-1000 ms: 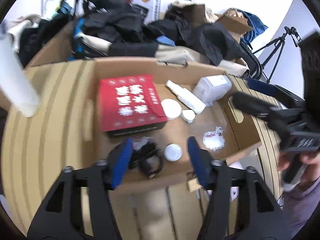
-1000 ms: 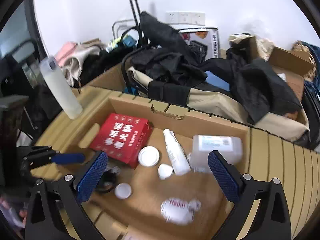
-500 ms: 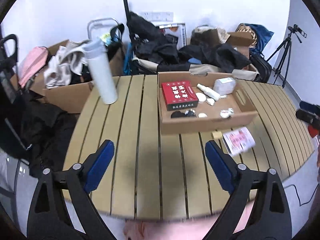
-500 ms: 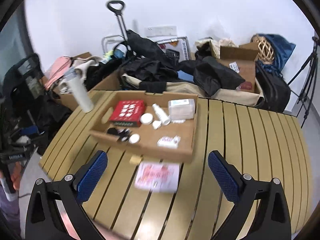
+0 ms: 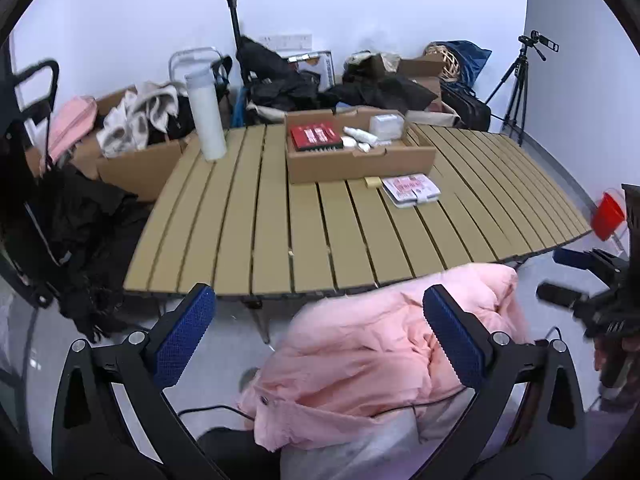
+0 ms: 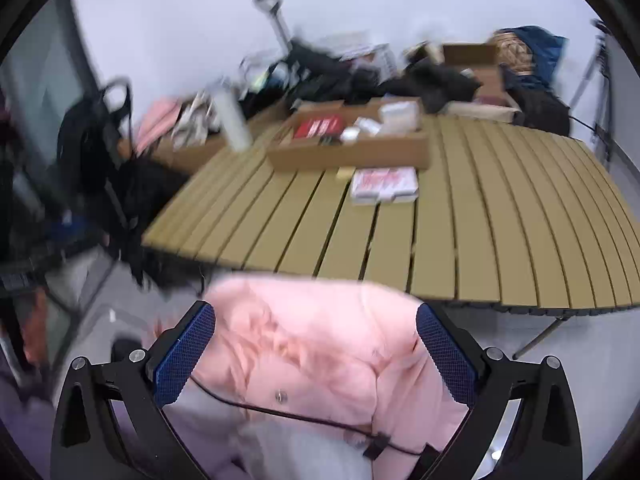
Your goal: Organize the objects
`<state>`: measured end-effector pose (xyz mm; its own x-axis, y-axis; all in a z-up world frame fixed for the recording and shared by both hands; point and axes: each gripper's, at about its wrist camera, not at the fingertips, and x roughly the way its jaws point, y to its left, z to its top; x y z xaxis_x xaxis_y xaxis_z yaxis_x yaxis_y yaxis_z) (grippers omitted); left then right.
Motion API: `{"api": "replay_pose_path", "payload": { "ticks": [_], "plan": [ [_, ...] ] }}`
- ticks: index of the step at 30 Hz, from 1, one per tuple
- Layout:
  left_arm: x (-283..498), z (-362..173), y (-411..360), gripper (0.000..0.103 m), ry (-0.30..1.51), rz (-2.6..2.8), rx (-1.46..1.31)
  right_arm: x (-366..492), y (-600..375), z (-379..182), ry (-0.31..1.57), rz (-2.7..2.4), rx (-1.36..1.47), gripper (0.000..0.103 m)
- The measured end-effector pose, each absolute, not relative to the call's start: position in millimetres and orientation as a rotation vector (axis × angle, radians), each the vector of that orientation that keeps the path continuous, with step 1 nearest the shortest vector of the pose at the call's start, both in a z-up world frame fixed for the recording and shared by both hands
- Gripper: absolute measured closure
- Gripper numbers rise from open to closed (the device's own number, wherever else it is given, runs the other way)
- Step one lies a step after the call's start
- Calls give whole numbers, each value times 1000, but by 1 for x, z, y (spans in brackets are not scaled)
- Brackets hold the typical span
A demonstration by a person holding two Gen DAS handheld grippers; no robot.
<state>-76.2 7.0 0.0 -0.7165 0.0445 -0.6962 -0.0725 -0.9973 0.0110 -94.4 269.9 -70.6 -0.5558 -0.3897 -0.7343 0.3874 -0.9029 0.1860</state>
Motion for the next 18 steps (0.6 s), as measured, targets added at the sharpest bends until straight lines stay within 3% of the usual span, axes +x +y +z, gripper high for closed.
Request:
{"api": "replay_pose_path", "payload": {
  "ticks": [3,15,17,18],
  "plan": [
    [-73,3,8,0,45,2867,-1124,-90,267,-66,96,-2498,1134,1],
    [-126,-62,39,2,113,2770,-1303,-115,275,-91,50,-2512,1170,2],
    [-153,-70,49,3,92,2738,-1287,-133,275,-99,68,-2500,1205,16],
    [-162,-72,52,5,82,2730,-1273,-146,277,-103,62,-2492,1215,18]
  ]
}}
